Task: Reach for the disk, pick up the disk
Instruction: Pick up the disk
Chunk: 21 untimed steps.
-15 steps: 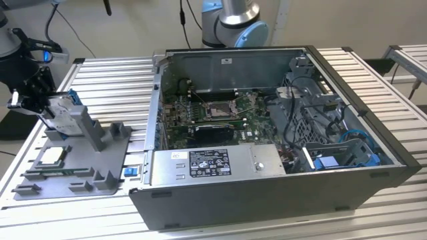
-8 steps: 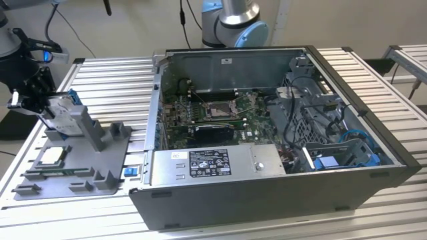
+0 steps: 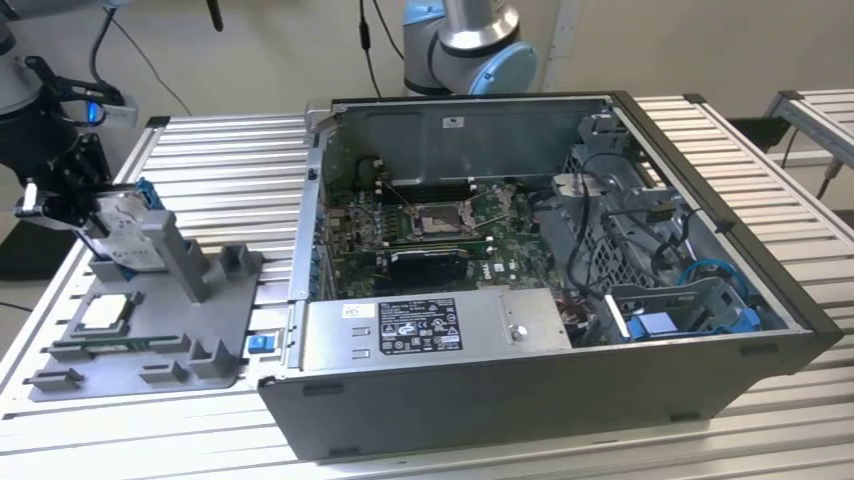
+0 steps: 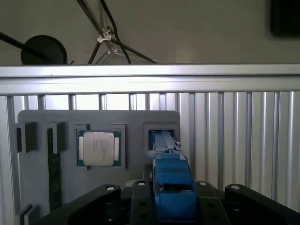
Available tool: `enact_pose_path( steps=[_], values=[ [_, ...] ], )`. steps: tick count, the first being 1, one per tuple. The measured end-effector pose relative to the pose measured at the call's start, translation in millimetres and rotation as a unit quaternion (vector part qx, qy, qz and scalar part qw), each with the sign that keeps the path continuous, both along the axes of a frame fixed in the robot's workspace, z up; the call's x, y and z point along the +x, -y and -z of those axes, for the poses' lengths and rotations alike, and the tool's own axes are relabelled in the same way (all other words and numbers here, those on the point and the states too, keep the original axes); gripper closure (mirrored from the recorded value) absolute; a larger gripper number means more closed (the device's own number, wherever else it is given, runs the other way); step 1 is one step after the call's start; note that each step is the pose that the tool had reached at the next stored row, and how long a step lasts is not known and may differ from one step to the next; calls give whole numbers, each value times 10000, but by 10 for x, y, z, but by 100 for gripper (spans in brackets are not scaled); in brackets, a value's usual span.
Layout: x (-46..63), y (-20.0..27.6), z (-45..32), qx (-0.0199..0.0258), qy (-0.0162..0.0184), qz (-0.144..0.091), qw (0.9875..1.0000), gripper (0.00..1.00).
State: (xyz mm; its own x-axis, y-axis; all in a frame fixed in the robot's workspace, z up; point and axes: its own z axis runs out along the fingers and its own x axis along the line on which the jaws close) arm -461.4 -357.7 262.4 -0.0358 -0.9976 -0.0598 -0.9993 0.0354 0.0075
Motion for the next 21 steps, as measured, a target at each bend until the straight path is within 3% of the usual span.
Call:
enact_pose_path(
  steps=[4, 7, 10, 17, 21],
  values=[
    [0, 0, -1, -1, -1, -1, 10000, 100],
    [0, -1, -2, 41, -1, 0, 10000, 100],
    [0, 0, 0, 13, 0, 0, 10000, 100],
    [0, 0, -1, 31, 0, 0, 10000, 100],
    [0, 1, 0, 17, 0, -1, 10000, 100]
  ],
)
